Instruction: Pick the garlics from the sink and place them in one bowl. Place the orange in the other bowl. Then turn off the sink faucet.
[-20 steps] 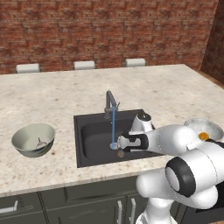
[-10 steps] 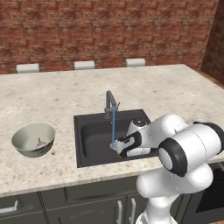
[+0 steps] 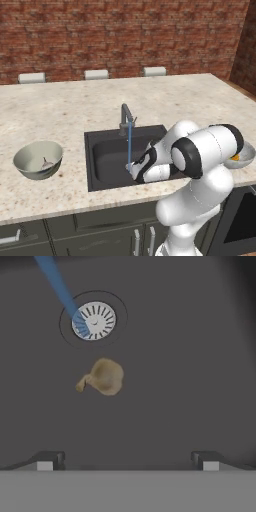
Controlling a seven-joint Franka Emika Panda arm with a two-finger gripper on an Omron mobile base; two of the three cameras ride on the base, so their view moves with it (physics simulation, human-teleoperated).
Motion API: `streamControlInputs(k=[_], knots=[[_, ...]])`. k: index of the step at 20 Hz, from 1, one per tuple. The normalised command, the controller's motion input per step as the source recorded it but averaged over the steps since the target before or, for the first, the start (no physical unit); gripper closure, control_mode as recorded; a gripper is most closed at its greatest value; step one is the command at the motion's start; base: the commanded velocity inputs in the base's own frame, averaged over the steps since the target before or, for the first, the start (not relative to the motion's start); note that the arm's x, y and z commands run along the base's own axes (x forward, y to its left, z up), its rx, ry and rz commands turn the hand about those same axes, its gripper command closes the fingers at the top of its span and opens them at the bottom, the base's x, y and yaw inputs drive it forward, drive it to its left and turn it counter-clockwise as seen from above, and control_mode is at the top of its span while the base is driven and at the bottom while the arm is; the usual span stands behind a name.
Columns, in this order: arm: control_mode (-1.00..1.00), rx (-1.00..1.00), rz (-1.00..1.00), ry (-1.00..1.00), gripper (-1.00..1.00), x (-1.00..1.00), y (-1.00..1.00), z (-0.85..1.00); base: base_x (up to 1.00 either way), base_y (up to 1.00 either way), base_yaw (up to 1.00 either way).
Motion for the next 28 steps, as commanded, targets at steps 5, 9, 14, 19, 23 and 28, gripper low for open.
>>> streamControlInputs(k=[5,9,14,19,23,28], knots=[[-1.00,0.00,-0.04,0.00,-1.00,0.12,0.05,-0.07,0.00,0.00,0.00],[-1.00,0.00,-0.01,0.00,-1.00,0.26,0.14,0.00,0.00,0.00,0.00],[-1.00,0.00,0.00,0.00,-1.00,0.31,0.09,-0.05,0.00,0.00,0.00],[-1.00,-0.01,0.00,0.00,-1.00,0.28,0.13,-0.20,0.00,0.00,0.00],[-1.00,-0.04,0.00,0.00,-1.00,0.22,0.23,-0.28,0.00,0.00,0.00],[-1.00,-0.07,0.00,0.00,-1.00,0.14,0.42,-0.23,0.00,0.00,0.00]])
